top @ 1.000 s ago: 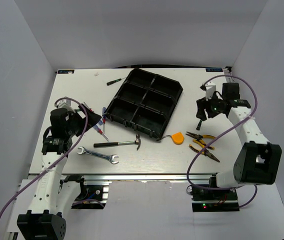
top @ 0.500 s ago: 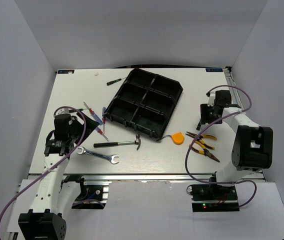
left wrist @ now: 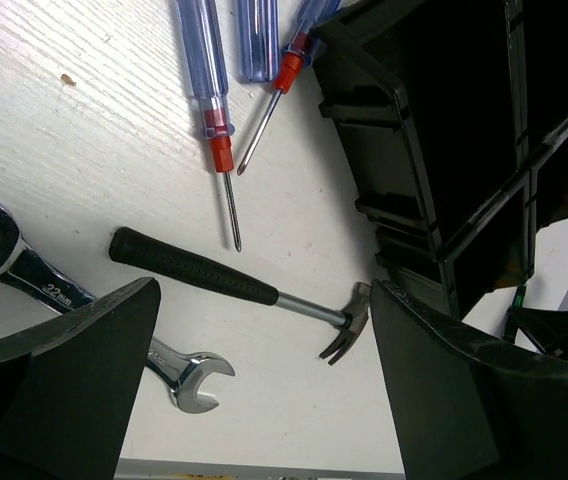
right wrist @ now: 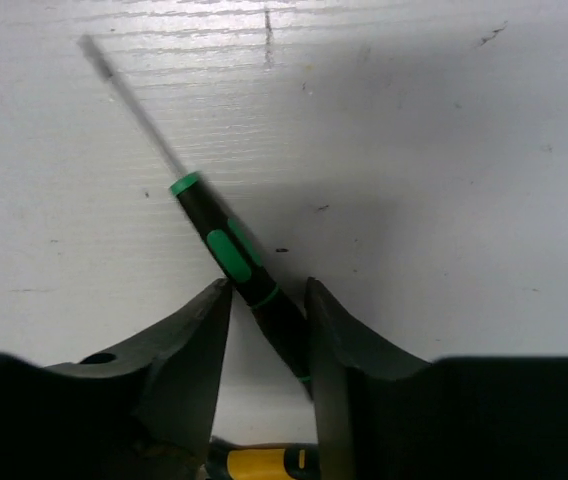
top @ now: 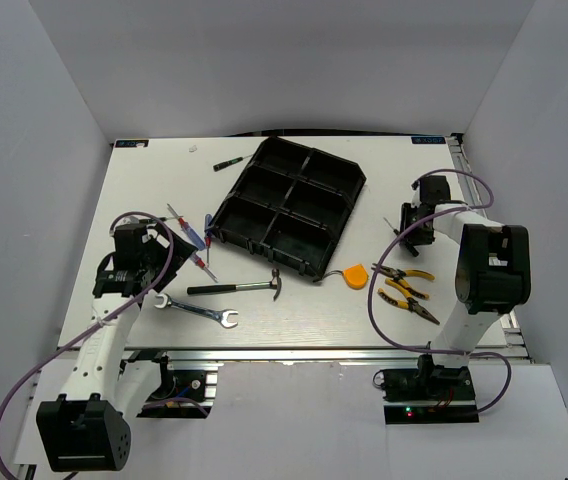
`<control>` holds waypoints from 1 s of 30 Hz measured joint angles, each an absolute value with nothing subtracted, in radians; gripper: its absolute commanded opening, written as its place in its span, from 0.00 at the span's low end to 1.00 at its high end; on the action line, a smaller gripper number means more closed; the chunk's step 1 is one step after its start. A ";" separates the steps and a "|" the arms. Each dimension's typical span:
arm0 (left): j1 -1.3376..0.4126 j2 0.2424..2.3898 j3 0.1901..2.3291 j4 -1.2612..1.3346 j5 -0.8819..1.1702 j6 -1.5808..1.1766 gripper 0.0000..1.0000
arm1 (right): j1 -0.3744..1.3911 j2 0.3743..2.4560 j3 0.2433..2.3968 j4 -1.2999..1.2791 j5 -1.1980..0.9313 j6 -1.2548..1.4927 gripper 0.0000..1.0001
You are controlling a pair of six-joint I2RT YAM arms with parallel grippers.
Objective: Sort the tools into containers
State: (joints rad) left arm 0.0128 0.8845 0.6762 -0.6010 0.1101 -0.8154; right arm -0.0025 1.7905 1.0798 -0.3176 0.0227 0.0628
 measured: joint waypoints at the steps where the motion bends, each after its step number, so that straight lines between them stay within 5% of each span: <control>1: 0.013 0.888 0.676 -0.599 0.108 -0.817 0.96 | -0.002 1.794 1.082 -0.318 0.038 0.064 0.37; 5: 0.013 0.910 0.676 -0.593 0.099 -0.823 0.95 | -0.002 1.797 1.083 -0.312 0.063 0.039 0.13; 9: 0.013 0.942 0.676 -0.564 0.096 -0.825 0.94 | -0.001 1.794 1.082 -0.306 0.060 -0.031 0.00; 17: 0.013 1.026 0.690 -0.487 0.126 -0.802 0.94 | 0.000 1.726 1.128 -0.270 -0.086 -0.302 0.00; 24: 0.013 1.089 0.725 -0.425 0.157 -0.760 0.93 | 0.088 1.719 1.444 -0.288 -0.426 -0.613 0.00; 30: 0.013 1.172 0.790 -0.401 0.204 -0.699 0.92 | 0.238 1.934 1.715 -0.259 -0.545 -0.733 0.00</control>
State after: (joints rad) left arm 0.0132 1.1725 0.7898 -0.4007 0.2035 -0.6994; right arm 0.2382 1.9335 1.7145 -0.2592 -0.5453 -0.7334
